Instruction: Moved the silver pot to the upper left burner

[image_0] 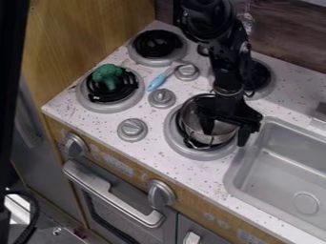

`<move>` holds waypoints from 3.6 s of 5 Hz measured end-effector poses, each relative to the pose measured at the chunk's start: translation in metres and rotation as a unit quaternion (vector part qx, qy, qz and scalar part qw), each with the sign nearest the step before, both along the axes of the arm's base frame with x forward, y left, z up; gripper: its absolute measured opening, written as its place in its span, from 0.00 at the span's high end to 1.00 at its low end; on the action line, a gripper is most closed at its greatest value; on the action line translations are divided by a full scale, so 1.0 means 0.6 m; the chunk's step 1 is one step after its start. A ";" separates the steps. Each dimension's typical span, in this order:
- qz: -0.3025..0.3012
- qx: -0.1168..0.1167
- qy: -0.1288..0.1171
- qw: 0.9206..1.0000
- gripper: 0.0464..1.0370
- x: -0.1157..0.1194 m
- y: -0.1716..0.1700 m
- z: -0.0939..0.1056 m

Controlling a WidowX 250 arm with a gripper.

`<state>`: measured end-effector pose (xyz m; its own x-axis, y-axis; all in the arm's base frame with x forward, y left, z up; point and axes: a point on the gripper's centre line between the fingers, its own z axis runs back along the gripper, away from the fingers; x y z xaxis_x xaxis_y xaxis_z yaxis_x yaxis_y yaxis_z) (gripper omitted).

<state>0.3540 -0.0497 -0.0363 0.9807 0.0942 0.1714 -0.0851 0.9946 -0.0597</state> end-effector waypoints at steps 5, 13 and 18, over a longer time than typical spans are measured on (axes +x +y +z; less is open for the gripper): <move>-0.132 0.066 -0.068 0.987 0.97 -0.005 -0.001 0.026; -0.162 0.145 -0.098 0.971 0.98 0.218 0.301 0.004; -0.102 0.157 -0.129 0.974 0.79 0.283 0.357 -0.008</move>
